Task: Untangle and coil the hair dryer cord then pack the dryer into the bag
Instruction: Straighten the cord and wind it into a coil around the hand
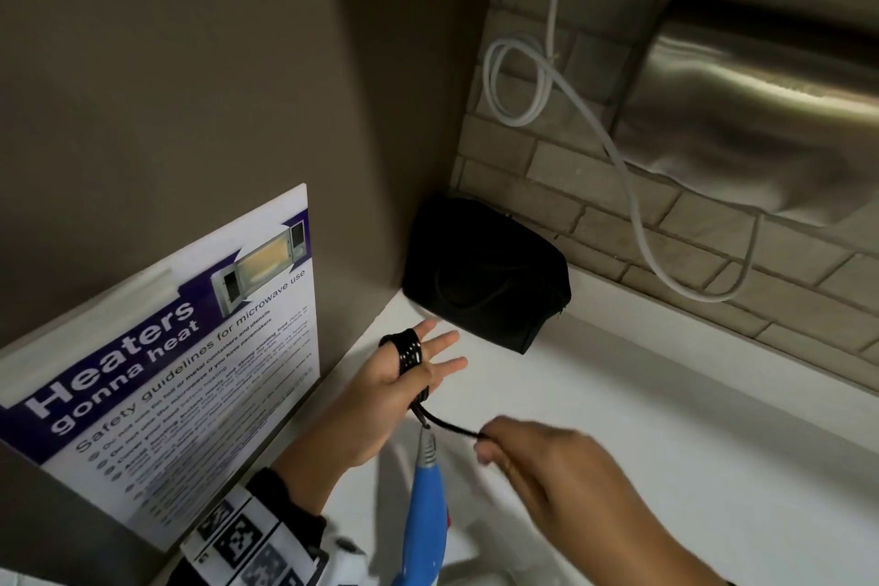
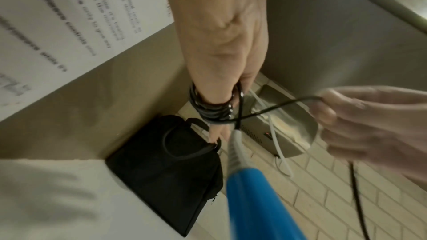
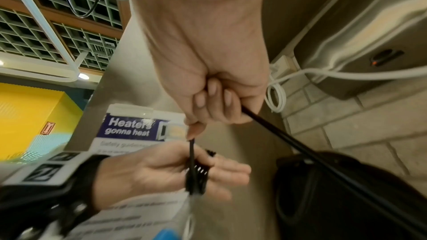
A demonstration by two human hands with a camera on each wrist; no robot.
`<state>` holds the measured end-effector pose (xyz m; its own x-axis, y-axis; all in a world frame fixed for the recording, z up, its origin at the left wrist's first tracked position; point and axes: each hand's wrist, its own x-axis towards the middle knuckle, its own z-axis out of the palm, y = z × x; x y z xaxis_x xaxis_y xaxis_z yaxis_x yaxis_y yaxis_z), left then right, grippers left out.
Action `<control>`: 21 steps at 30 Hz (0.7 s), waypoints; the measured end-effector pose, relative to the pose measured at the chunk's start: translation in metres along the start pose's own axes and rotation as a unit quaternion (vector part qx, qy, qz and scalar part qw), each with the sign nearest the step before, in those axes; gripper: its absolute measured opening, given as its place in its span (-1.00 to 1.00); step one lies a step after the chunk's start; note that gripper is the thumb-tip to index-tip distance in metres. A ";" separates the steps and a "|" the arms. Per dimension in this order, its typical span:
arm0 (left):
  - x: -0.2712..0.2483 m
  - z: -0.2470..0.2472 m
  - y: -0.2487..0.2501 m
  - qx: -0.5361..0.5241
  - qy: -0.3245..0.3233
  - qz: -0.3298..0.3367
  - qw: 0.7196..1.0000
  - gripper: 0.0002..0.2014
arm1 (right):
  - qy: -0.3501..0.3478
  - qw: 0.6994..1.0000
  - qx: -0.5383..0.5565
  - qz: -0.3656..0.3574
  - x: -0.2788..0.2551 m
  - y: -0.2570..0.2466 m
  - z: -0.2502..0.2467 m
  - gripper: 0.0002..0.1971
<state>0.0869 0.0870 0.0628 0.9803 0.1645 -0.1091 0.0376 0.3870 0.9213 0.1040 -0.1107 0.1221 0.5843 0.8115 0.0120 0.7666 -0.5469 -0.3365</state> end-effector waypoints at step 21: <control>-0.028 0.011 0.024 -0.165 -0.333 -0.054 0.927 -0.78 | 0.103 0.983 0.150 -0.033 0.084 0.048 -0.002 -0.66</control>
<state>0.0626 0.0818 0.0919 0.8805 -0.4453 0.1624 0.1885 0.6434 0.7420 0.1909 -0.0694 0.1092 0.6015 0.7672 0.2227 0.7091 -0.3843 -0.5912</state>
